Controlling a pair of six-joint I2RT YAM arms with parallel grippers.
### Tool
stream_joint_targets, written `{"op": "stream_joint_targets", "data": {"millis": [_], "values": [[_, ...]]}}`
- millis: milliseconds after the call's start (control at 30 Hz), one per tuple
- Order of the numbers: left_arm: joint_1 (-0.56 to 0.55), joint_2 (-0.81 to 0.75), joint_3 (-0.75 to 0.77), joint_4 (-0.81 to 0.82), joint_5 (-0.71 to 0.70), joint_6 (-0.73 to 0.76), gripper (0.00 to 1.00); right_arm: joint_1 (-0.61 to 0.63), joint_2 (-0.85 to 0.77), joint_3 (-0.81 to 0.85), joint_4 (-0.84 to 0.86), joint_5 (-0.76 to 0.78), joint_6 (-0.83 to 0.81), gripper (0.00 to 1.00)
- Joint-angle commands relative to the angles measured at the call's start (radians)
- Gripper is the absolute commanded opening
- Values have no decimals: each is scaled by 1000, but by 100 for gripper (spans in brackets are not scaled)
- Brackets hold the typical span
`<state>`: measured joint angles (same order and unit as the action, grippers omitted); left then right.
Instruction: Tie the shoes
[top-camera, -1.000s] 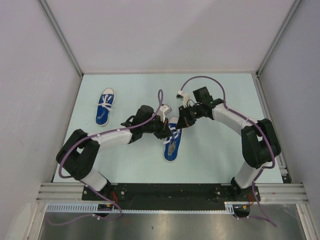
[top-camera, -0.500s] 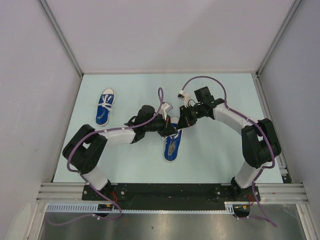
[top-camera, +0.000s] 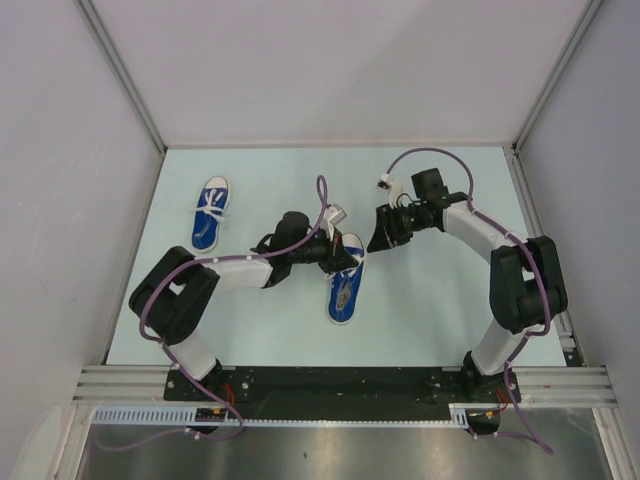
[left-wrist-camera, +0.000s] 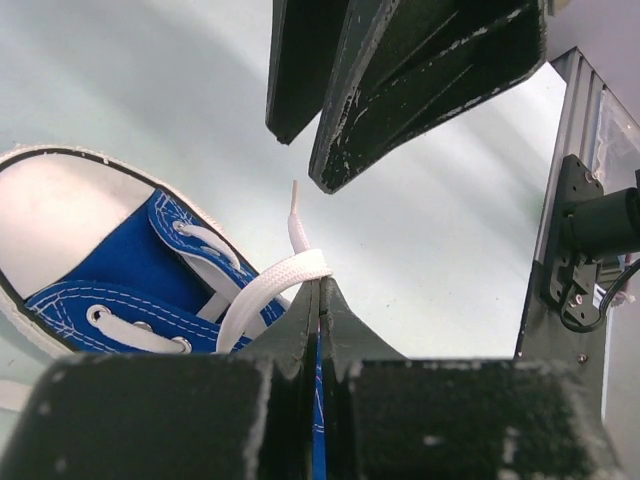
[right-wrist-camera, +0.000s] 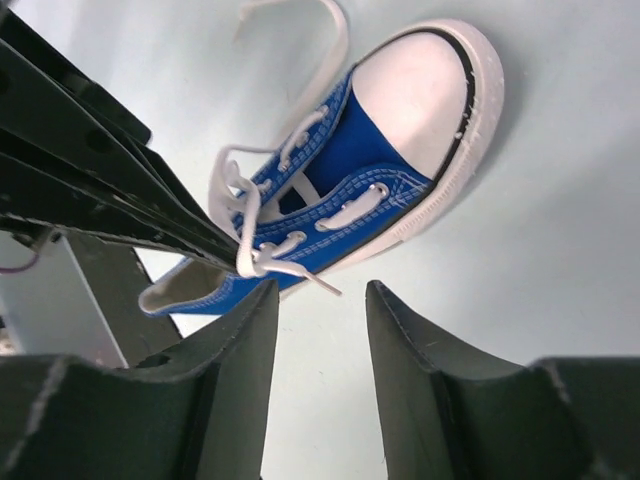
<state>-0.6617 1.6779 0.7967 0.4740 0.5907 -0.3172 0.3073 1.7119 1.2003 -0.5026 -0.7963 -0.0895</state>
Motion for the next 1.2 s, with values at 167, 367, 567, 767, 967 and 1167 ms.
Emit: {"op": "stream_joint_targets", "data": {"millis": [167, 367, 567, 767, 967, 1167], "values": [[4, 11, -1, 60, 40, 6, 0, 13, -24, -13, -22, 46, -314, 59], [8, 11, -2, 60, 46, 9, 0, 32, -9, -18, 15, 2, -420, 60], [11, 16, 1, 58, 52, 9, 0, 55, 23, -18, -16, -78, -464, 57], [17, 20, 4, 58, 57, 12, 0, 73, 34, -18, -19, -86, -475, 53], [19, 17, 4, 61, 49, 7, 0, 73, 23, -18, -63, -90, -501, 9], [39, -50, 6, -41, 63, 58, 37, 69, -15, -18, -96, -72, -486, 0]]}}
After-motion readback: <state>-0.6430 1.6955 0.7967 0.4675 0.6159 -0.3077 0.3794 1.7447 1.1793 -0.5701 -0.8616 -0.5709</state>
